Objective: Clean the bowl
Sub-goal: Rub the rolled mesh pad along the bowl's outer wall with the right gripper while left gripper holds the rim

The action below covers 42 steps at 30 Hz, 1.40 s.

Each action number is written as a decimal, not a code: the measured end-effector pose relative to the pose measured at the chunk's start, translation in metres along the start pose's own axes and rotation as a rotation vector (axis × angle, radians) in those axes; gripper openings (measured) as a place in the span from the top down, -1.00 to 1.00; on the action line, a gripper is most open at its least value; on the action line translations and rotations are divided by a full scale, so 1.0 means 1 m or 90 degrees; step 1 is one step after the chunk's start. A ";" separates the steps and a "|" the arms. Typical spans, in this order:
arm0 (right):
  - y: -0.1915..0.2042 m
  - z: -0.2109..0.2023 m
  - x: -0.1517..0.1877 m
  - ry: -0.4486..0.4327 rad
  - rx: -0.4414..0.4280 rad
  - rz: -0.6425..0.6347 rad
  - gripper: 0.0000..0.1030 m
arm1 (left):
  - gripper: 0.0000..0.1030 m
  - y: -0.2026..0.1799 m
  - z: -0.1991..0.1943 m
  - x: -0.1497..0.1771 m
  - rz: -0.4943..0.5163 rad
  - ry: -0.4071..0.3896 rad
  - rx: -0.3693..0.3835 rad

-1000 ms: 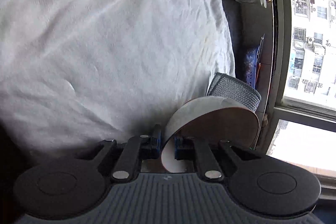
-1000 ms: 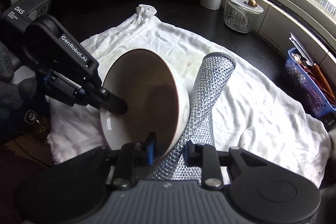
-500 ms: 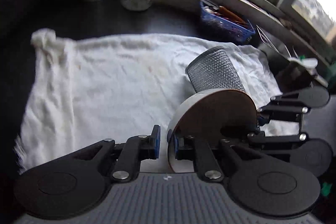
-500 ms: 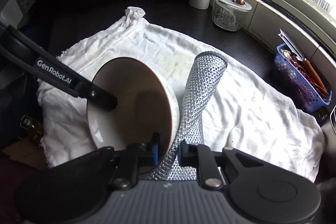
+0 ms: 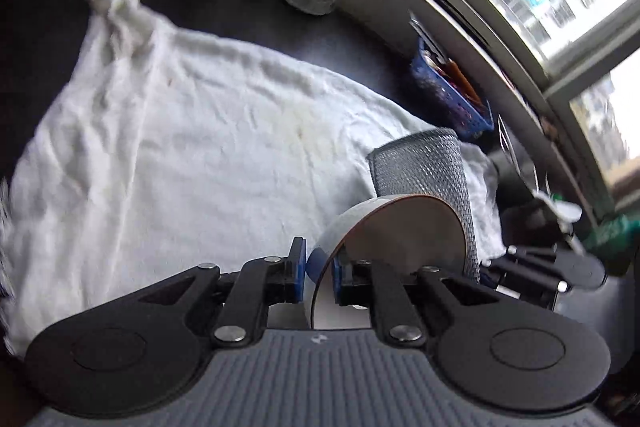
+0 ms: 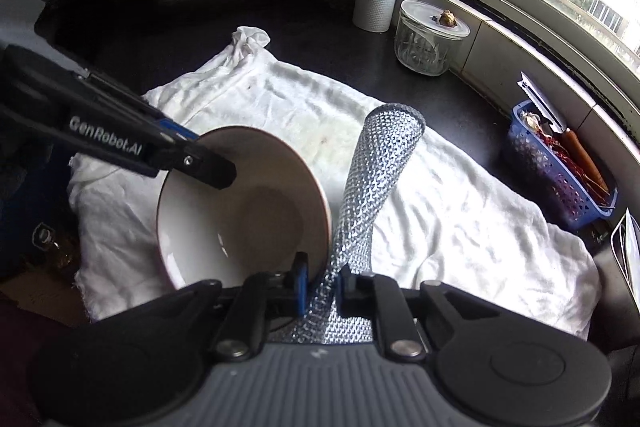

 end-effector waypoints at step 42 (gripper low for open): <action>0.000 -0.003 0.005 -0.011 -0.059 0.043 0.62 | 0.80 -0.019 -0.009 0.019 0.220 -0.070 -0.067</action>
Point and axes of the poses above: each gripper's, at about its wrist camera, not at the fingertips, and z roughly the way its jaws point, y to its left, x to its underside, the point moved 6 cm from there along z, roughly the way its jaws point, and after that the axes turned 8 degrees about -z, right-handed, at the moved point
